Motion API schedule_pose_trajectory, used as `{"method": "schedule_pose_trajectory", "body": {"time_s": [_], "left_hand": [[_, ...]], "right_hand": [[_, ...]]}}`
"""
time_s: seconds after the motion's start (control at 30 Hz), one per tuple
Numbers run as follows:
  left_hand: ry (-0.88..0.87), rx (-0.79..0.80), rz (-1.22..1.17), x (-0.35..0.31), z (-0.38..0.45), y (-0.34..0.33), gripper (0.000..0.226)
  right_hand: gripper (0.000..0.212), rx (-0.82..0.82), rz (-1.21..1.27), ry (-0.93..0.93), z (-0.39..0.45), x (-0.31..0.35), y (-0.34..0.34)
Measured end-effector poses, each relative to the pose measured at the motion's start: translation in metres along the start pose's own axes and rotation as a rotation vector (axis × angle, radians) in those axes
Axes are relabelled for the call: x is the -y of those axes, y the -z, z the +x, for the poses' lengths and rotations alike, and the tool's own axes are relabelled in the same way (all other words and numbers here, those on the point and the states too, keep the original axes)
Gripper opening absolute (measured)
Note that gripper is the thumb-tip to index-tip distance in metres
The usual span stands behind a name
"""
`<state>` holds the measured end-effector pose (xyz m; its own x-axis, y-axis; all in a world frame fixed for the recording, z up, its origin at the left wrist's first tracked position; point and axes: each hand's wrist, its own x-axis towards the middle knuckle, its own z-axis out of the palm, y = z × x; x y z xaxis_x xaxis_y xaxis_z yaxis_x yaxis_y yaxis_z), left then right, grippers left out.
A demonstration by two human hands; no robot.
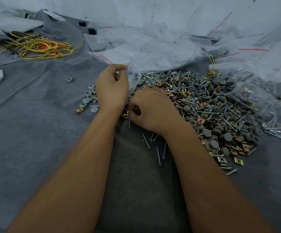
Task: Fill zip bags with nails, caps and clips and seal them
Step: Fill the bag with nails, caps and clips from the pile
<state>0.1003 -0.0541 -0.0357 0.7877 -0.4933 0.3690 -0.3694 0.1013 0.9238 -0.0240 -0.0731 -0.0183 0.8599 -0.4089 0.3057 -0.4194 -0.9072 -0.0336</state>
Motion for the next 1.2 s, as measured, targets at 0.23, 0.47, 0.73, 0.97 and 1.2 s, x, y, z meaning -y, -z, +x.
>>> {"method": "schedule_pose_trajectory", "body": {"time_s": [0.23, 0.47, 0.73, 0.97, 1.2], "left_hand": [[-0.001, 0.007, -0.024, 0.000, 0.000, 0.000, 0.027], [-0.044, 0.023, 0.033, 0.000, -0.001, 0.000, 0.028], [-0.184, 0.248, 0.106, -0.003, -0.010, -0.002, 0.025], [-0.121, 0.185, 0.089, -0.006, -0.009, -0.001, 0.025], [0.068, -0.043, -0.103, -0.007, -0.001, 0.002, 0.027]], "right_hand": [[0.020, 0.117, 0.259, -0.100, -0.001, -0.009, 0.010], [0.014, -0.240, 0.465, -0.189, -0.002, -0.013, 0.008], [0.010, -0.620, 0.634, -0.355, 0.001, -0.021, 0.003], [0.009, -0.559, 0.662, -0.365, 0.003, -0.021, 0.001], [0.025, -0.284, 0.597, -0.341, 0.000, -0.021, 0.006]]}}
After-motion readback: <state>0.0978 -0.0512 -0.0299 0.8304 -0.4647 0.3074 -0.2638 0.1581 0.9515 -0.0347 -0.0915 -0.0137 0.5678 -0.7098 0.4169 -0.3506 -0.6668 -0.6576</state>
